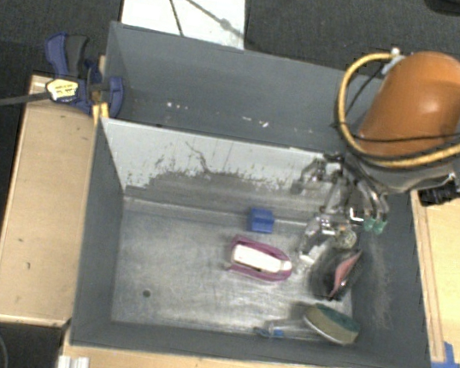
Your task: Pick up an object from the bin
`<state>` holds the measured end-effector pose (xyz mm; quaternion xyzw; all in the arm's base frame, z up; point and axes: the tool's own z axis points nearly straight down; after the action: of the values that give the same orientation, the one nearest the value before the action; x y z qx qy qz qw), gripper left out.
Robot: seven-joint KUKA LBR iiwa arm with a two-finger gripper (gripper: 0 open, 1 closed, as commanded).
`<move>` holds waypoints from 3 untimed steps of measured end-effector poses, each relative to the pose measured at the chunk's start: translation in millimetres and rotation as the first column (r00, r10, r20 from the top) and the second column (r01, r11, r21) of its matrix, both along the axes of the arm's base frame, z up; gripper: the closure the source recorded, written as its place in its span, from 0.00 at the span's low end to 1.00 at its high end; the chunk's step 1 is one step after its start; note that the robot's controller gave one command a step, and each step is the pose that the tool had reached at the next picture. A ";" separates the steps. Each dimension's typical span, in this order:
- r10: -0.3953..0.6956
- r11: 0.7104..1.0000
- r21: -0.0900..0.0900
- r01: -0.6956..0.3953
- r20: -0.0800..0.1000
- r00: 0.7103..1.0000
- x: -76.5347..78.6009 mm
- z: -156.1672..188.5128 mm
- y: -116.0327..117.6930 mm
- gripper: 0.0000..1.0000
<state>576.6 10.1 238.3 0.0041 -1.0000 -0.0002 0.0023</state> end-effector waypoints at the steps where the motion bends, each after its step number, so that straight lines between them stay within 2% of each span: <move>1: -0.271 0.963 -0.002 0.271 0.001 0.963 -13.6 -103.3 -65.3 0.00; 2: -0.264 0.964 0.000 0.264 0.017 0.964 -10.7 -144.6 21.5 0.00; 3: -0.305 0.952 0.002 0.305 0.013 0.952 -19.4 -164.7 38.6 0.00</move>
Offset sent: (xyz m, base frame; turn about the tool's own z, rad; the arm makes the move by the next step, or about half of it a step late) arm -0.0125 -0.0637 -0.1010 0.2727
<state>557.1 48.8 73.5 -0.1501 -0.9887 -0.0005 -0.0043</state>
